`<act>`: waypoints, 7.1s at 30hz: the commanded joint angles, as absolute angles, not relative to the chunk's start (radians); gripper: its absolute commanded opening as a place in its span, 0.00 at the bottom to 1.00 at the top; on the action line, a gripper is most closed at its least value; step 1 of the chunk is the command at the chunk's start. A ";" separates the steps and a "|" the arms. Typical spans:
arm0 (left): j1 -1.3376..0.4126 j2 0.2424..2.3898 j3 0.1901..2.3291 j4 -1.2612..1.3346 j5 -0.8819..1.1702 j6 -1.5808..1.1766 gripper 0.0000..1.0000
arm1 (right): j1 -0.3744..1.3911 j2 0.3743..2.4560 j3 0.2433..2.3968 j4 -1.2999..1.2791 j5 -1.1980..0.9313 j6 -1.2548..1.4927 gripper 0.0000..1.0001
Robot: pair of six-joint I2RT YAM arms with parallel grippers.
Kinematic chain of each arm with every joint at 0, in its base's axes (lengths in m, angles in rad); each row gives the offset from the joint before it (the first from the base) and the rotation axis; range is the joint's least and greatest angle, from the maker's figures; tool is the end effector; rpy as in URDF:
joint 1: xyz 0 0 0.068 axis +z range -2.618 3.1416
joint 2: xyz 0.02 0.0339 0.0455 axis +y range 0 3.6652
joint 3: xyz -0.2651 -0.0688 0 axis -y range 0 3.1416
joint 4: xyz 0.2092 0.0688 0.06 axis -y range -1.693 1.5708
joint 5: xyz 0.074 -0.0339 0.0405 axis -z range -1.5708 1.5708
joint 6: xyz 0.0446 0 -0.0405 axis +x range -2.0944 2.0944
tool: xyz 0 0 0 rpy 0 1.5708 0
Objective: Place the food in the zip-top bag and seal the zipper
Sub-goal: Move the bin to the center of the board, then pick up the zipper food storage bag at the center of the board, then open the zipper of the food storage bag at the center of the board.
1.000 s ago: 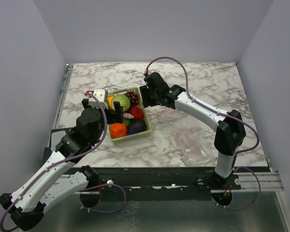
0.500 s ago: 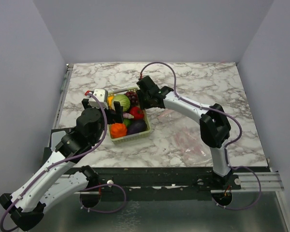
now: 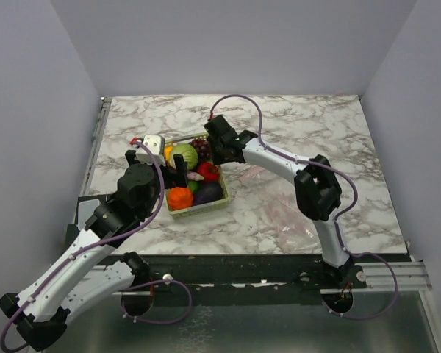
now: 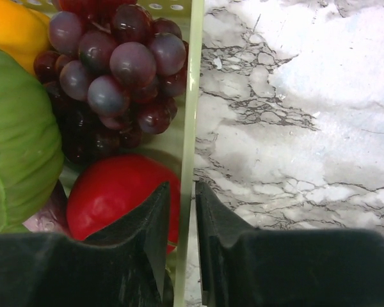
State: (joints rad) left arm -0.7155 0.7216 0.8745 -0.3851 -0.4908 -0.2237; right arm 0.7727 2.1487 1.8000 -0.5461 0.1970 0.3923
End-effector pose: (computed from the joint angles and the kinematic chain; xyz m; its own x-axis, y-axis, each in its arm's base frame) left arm 0.1111 -0.0687 0.3537 -0.2209 -0.0672 -0.9730 0.1880 0.9760 -0.1101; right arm 0.3323 0.3118 0.2286 -0.7443 -0.2021 -0.6365 -0.3380 0.9360 0.0981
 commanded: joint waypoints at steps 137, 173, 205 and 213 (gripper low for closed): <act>-0.712 0.759 0.864 -0.387 -0.442 -0.226 0.99 | 0.674 1.444 1.034 -0.715 0.291 0.374 0.97; -0.710 0.787 0.864 -0.387 -0.438 -0.237 0.99 | 0.785 1.328 1.051 -0.754 0.418 0.336 0.01; -0.710 0.897 1.020 -0.502 -0.195 -0.393 0.99 | 1.137 1.007 0.987 -0.605 0.298 0.016 0.01; -0.710 0.929 1.042 -0.607 -0.083 -0.460 0.99 | 1.153 0.957 0.907 -0.471 0.223 -0.174 0.01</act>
State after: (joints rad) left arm -0.7136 0.9161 1.0172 -0.5194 -0.1822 -0.4046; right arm 1.1427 0.9989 0.9455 -0.5777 0.2756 -0.0479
